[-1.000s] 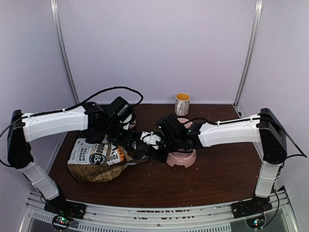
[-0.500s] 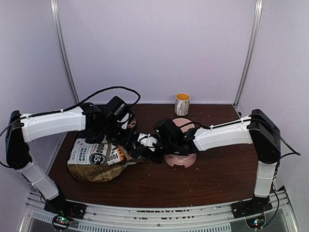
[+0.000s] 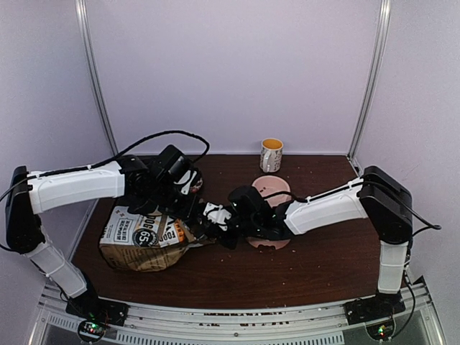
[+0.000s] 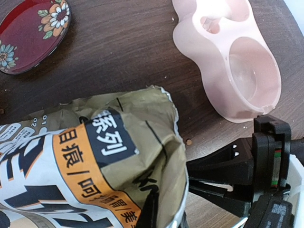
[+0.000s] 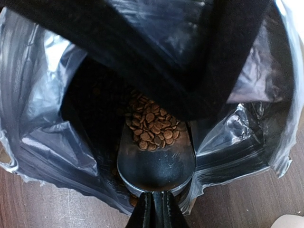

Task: Serve the pet food
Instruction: Collect the pet food from the pet food bag, then place the pet food in the pet food bowl.

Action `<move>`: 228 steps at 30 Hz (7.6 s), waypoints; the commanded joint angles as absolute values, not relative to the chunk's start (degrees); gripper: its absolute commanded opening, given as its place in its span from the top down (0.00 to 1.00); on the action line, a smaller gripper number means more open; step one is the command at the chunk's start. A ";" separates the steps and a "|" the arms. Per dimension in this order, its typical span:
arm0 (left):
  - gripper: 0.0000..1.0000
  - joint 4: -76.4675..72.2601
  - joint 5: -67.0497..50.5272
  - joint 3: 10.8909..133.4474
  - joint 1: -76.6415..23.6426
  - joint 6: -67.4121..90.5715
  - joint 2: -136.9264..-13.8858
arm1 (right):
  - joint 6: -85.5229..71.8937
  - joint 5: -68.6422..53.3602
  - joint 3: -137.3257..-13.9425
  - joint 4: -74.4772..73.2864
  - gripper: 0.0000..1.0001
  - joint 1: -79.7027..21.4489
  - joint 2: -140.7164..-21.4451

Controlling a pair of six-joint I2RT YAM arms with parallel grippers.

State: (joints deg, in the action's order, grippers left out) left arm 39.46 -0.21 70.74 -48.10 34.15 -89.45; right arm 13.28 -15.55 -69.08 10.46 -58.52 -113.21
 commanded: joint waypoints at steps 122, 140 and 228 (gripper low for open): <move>1.00 31.55 7.74 70.50 -47.64 34.20 -80.81 | 5.27 15.60 -43.59 37.83 1.00 -53.18 -77.28; 1.00 30.41 7.30 70.90 -47.64 33.26 -81.84 | -3.56 13.37 -41.82 27.92 1.00 -44.91 -72.58; 1.00 27.16 8.26 70.00 -47.64 25.71 -83.70 | -2.84 3.24 -44.36 -24.13 1.00 -49.90 -60.37</move>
State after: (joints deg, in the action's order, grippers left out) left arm 35.53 6.85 68.71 -47.99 26.85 -85.41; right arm -3.16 2.79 -43.13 -23.77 -49.60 -60.88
